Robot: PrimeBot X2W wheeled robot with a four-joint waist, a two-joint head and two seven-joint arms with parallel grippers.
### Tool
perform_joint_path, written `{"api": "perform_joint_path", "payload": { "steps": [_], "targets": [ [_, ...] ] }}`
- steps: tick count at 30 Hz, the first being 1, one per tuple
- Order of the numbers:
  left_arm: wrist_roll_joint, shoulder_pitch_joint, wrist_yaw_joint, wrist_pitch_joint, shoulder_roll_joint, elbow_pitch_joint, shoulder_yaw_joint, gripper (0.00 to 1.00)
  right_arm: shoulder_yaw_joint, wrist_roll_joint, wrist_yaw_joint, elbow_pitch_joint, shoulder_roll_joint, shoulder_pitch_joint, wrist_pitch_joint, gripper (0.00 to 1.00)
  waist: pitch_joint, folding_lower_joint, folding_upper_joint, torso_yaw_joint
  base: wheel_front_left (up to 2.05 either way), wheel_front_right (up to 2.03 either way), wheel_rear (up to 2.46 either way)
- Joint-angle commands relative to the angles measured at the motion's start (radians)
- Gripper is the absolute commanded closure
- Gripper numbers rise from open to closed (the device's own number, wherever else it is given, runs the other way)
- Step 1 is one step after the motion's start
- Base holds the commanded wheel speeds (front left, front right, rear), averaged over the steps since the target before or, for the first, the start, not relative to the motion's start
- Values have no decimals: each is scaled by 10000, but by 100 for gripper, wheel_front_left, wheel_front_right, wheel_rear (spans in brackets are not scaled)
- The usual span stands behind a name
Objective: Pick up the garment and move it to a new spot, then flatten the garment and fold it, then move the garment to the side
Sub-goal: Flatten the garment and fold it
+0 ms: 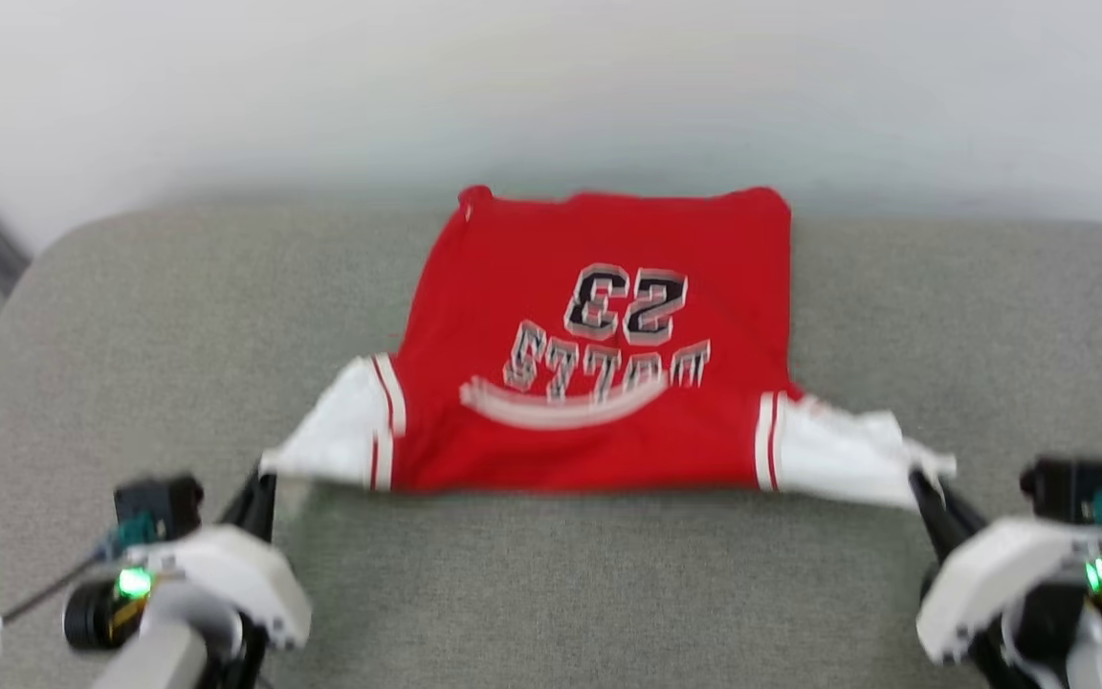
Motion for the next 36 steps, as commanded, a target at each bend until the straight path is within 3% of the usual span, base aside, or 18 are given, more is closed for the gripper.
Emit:
{"api": "perform_joint_path", "payload": {
  "steps": [1,9,15,16,17,18,19,25,29,36],
  "targets": [
    [-160,847,231,228,192,-488,12,100,-352,11,-8,-457,216,884,124,100,-463,4,0,17,0,0,0],
    [-396,3285,1270,914,681,-2275,-148,100,-964,-85,-7,-1200,724,3248,540,100,-868,4,0,-101,0,0,0],
    [-283,4428,1944,1345,1053,-3444,-370,100,-1149,-222,-8,-979,807,4277,657,100,-942,4,0,-128,0,0,0],
    [-298,4543,2045,1375,1072,-3615,-370,100,-1154,-135,-8,-929,807,4354,604,84,-939,4,0,-125,0,0,0],
    [-269,4659,2150,1405,1125,-3759,-377,100,-1134,-79,-8,-877,809,4443,544,58,-932,4,0,-113,0,0,0],
    [-232,4739,2229,1437,1172,-3902,-388,100,-1152,-102,-8,-831,809,4502,489,18,-927,4,0,-94,0,0,0],
    [-193,4791,2320,1447,1199,-4063,-409,100,-1155,-112,-8,-796,811,4531,435,0,-911,4,0,-75,0,0,0],
    [15,4560,2441,1447,1266,-4830,-489,100,-1554,-425,-5,-914,810,3495,196,0,-681,4,0,59,0,0,0],
    [194,4284,2627,1521,1356,-5374,-472,100,-2011,-613,-5,-756,814,1941,185,0,-226,4,0,131,0,0,0],
    [535,3450,2595,1468,1294,-6324,-510,100,-2751,-899,-5,1384,327,-2116,1165,0,1113,4,0,664,0,0,0]
  ]
}}
